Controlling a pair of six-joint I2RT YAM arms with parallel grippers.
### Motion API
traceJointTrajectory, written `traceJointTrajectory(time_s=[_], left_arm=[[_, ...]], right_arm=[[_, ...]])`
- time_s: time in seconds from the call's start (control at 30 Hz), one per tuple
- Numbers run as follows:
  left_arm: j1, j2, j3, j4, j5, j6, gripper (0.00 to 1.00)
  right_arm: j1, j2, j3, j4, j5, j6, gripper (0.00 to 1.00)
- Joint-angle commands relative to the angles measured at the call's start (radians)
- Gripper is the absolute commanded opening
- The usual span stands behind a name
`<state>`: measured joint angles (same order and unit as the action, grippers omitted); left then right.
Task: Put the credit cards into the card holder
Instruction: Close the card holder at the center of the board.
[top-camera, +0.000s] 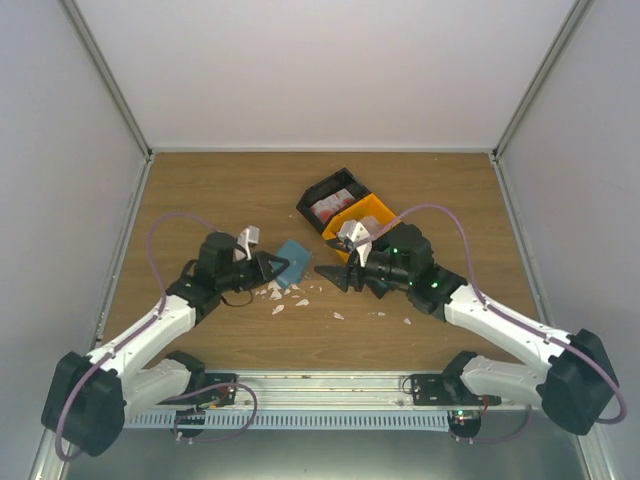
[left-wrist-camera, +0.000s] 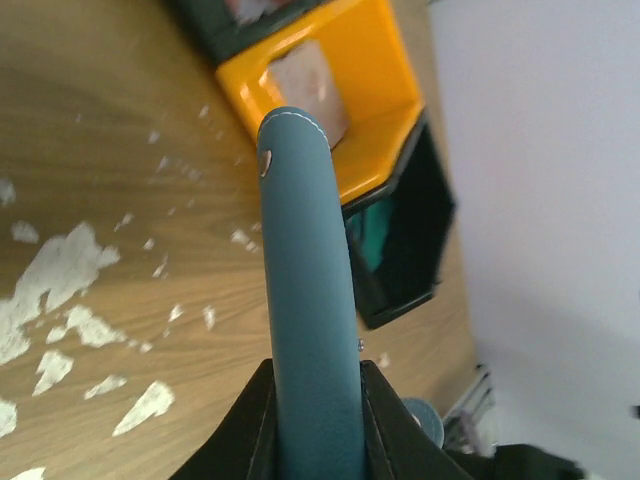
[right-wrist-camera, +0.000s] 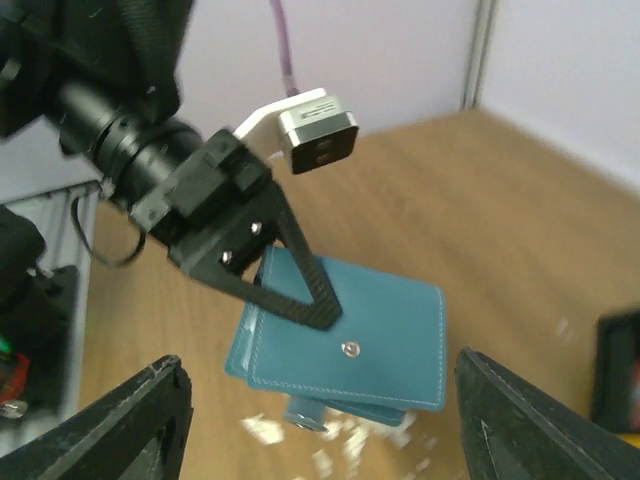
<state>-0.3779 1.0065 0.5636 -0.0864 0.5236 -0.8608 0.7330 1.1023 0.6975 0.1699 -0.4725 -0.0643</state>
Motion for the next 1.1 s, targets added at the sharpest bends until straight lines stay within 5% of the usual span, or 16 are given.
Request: traceJointTrajectory(time_s=[0.0,0.2,0.47,0.8,1.07], left_arm=[[-0.101,0.045,-0.113,0.267,-0.186,0.024,0.00],[-0.141,0.202,-0.223,0.527,-0.184,-0.089,0.00],[-0.153,0.371,-0.194,0.547,-0.168,-0.126,0.12],[-0.153,0.300,-0.153,0.146,-0.229,-0.046,0.60],[-0.144,0.174,-0.090,-0.160,-0.284,0.067,0.78]], right_arm=[[-0.003,0.063,0.050,-0.189,0.036,0.483,0.72],[-0.026,0.137,0.105,-0.346,0.245,0.727,0.80],[-0.024,0.236,0.119,-0.386,0.331,0.824,0.75],[-0.018,0.258,0.114,-0.389,0.301,0.813,0.83],[0.020,0.339,0.150,-0.424,0.315,0.783,0.81]])
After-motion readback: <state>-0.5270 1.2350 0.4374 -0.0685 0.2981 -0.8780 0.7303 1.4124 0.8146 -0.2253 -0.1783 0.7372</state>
